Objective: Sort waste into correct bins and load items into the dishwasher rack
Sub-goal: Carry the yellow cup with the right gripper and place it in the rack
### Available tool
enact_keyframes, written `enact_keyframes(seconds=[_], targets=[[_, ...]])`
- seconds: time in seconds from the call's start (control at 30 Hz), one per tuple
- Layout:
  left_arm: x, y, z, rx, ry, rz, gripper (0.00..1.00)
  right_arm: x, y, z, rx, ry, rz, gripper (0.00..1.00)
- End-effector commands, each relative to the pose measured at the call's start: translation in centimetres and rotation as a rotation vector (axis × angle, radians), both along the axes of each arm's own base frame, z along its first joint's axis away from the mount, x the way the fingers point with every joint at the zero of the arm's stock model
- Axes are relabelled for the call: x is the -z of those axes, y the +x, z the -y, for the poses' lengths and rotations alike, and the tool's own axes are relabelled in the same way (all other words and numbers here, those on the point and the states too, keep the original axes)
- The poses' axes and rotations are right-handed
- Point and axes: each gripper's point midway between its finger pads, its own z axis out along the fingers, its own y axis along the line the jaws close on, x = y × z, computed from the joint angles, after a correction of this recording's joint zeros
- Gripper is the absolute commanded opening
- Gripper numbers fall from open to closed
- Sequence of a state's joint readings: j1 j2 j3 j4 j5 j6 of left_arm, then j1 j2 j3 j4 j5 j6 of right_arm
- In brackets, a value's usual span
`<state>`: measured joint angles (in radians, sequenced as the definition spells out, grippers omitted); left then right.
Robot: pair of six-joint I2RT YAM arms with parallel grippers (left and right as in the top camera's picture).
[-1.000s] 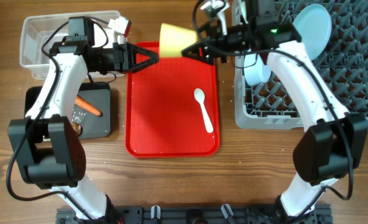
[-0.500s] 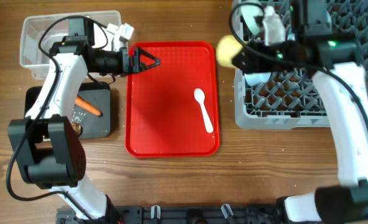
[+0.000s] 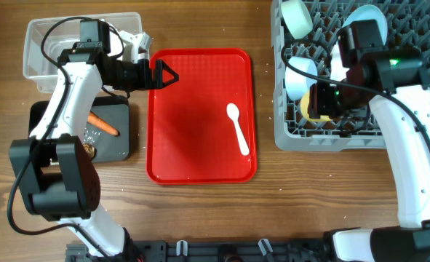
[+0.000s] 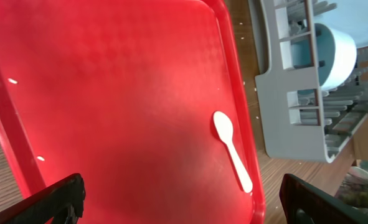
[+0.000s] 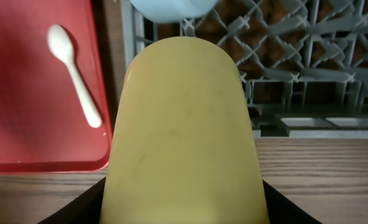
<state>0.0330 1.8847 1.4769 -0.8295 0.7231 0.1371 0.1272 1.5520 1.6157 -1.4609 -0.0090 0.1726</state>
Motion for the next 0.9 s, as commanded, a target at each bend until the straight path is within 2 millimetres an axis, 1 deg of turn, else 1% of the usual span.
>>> enact_keyframes(seconds=[0.0,0.2,0.27,0.43,0.53,0.6,0.67,0.7,0.73,0.83,0.87], targets=[[-1.7,0.3,-0.1,0.004,0.019,0.057,1.00,2.1,0.7,0.6,0.028,-0.035,-0.002,0.54],[-1.7,0.3,-0.1,0.004,0.019,0.057,1.00,5.8,1.4,0.5,0.018,-0.038,-0.014,0.54],[-1.7,0.3,-0.1,0.004,0.019,0.057,1.00,6.7,1.5,0.5,0.018,-0.039,-0.022,0.53],[-1.7,0.3,-0.1,0.004,0.019,0.057,1.00,7.4,1.8,0.5,0.017,-0.041,-0.032,0.53],[-1.7,0.3,-0.1,0.005,0.019,0.057,1.00,8.0,1.9,0.4,0.015,-0.041,-0.051,0.55],[-1.7,0.3,-0.1,0.004,0.019,0.057,1.00,8.4,2.0,0.4,0.008,-0.043,-0.061,0.63],[-1.7,0.3,-0.1,0.004,0.019,0.057,1.00,8.6,2.2,0.3,0.008,-0.041,-0.056,0.73],[-1.7,0.3,-0.1,0.004,0.019,0.057,1.00,8.5,2.4,0.2,0.008,-0.036,-0.050,0.76],[-1.7,0.3,-0.1,0.005,0.019,0.057,1.00,8.5,2.6,0.0,0.006,-0.024,-0.042,0.78],[-1.7,0.3,-0.1,0.004,0.019,0.057,1.00,8.3,3.4,-1.4,-0.025,0.054,-0.009,0.91],[-1.7,0.3,-0.1,0.004,0.019,0.057,1.00,8.0,3.7,-1.5,-0.025,0.060,0.002,0.92]])
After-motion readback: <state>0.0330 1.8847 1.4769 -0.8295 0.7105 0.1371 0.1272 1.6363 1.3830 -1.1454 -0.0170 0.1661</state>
